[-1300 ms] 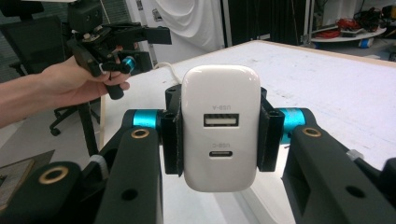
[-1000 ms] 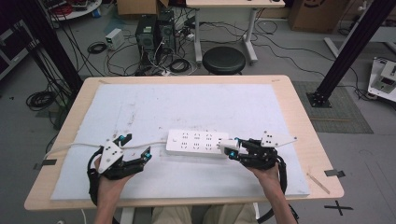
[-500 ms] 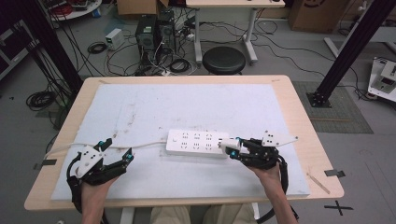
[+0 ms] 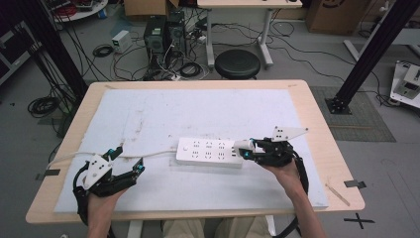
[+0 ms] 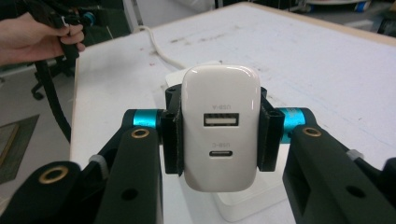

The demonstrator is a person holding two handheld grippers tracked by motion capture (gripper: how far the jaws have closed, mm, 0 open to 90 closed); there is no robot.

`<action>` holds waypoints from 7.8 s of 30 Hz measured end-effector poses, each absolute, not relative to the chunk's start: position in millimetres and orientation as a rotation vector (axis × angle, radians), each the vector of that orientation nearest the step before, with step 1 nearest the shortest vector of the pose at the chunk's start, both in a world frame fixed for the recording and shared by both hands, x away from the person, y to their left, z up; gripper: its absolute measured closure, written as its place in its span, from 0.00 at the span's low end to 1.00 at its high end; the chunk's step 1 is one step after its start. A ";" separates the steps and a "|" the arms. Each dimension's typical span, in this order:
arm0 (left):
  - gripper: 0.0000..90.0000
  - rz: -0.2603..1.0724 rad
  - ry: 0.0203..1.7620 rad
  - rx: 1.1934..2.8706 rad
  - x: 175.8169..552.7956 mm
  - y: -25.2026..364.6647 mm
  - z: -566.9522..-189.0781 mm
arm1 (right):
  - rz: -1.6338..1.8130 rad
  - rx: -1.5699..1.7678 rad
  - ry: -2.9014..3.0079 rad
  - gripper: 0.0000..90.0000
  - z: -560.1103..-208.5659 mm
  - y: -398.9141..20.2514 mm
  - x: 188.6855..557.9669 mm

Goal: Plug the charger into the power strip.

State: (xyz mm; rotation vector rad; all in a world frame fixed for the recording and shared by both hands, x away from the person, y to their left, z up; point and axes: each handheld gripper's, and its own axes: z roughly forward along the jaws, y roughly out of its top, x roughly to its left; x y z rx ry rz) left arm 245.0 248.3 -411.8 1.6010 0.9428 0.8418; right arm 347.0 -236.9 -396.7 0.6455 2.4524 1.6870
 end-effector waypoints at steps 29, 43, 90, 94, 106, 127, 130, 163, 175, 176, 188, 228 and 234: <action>0.24 0.856 0.952 1.573 238.7 255.8 -413.4 | 1.075 0.367 2.868 0.70 -363.3 -174.0 409.5; 0.24 0.862 0.963 1.586 239.9 257.3 -415.2 | 0.756 0.229 2.979 0.70 -353.4 -142.8 426.0; 0.24 0.841 0.971 1.607 231.4 257.2 -420.8 | 0.479 0.152 3.060 0.70 -362.6 -107.8 435.8; 0.24 0.844 0.975 1.605 229.9 259.0 -420.2 | 0.484 0.149 3.060 0.70 -362.8 -108.4 435.7; 0.24 0.854 0.989 1.597 222.8 266.4 -418.0 | 0.581 0.151 3.051 0.70 -374.6 -115.8 437.1; 0.24 0.850 1.011 1.594 225.0 266.9 -418.1 | 0.688 0.116 3.011 0.71 -380.3 -123.2 434.2; 0.24 0.842 1.003 1.601 225.2 264.4 -418.3 | 0.691 0.116 3.008 0.71 -380.7 -123.5 433.5; 0.24 0.832 0.989 1.613 226.7 259.1 -418.0 | 0.793 0.122 2.987 0.71 -386.8 -129.3 434.3; 0.24 0.828 0.980 1.623 228.9 254.9 -416.4 | 0.840 0.130 2.964 0.71 -392.6 -129.5 433.1; 0.24 0.831 0.978 1.627 229.0 255.8 -415.2 | 0.861 0.148 2.964 0.71 -394.1 -131.3 433.9; 0.24 0.828 0.990 1.616 228.8 259.9 -416.5 | 0.882 0.157 2.946 0.70 -395.3 -132.6 432.1; 0.24 0.813 0.964 1.634 256.0 252.1 -417.9 | 1.424 0.860 2.010 0.22 -410.0 -253.0 316.2; 0.24 0.827 0.973 1.635 254.0 255.1 -418.5 | 1.448 1.011 1.859 0.22 -413.6 -267.4 297.7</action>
